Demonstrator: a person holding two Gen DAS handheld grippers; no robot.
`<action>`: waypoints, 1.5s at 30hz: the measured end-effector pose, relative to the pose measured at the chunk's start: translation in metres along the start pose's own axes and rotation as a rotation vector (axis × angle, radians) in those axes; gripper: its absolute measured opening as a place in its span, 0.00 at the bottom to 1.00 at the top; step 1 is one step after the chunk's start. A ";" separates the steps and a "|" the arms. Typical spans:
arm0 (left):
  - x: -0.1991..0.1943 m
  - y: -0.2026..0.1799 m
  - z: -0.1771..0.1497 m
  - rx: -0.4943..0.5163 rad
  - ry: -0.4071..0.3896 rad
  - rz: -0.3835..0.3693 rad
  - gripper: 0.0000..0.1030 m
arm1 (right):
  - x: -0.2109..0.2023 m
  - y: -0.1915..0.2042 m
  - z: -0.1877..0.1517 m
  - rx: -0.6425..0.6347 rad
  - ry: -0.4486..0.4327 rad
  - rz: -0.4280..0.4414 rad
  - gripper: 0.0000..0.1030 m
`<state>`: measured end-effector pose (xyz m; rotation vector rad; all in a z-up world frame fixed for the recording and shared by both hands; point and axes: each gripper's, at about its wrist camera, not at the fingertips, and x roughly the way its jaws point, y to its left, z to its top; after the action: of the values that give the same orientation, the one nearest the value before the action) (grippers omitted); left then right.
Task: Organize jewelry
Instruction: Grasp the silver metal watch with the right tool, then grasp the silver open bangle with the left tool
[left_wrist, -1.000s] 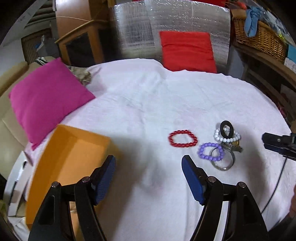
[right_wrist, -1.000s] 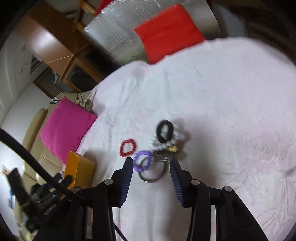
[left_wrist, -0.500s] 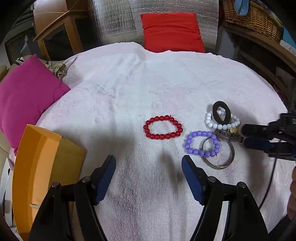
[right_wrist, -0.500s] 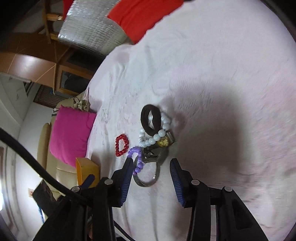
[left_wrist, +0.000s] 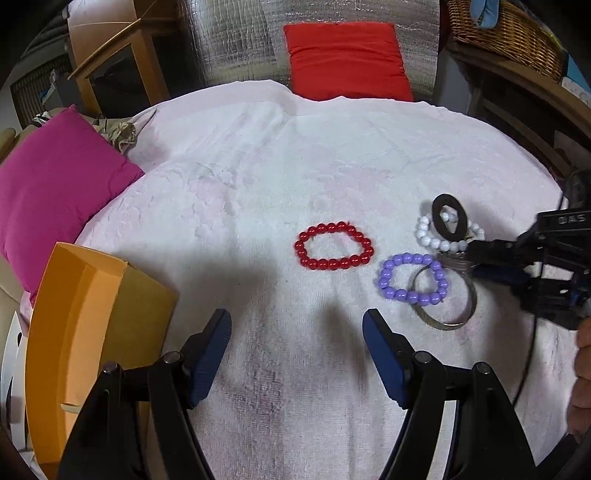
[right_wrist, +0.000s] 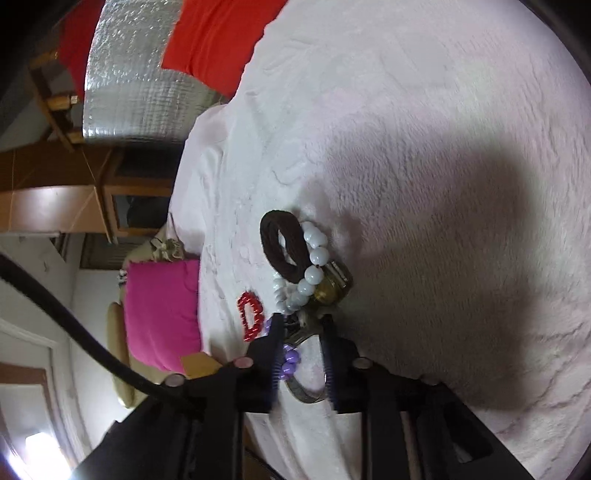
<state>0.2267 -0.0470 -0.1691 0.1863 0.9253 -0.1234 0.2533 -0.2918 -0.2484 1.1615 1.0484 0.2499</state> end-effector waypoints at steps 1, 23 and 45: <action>0.001 0.001 0.000 -0.002 0.003 0.000 0.72 | -0.002 0.003 -0.001 -0.014 -0.004 0.001 0.13; -0.013 -0.044 0.002 0.037 -0.061 -0.284 0.72 | -0.147 -0.009 0.018 -0.135 -0.385 -0.206 0.13; 0.040 -0.081 0.012 0.058 0.047 -0.239 0.37 | -0.128 -0.015 0.011 -0.165 -0.324 -0.220 0.13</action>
<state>0.2448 -0.1302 -0.2024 0.1322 0.9895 -0.3687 0.1891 -0.3884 -0.1909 0.8936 0.8421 -0.0260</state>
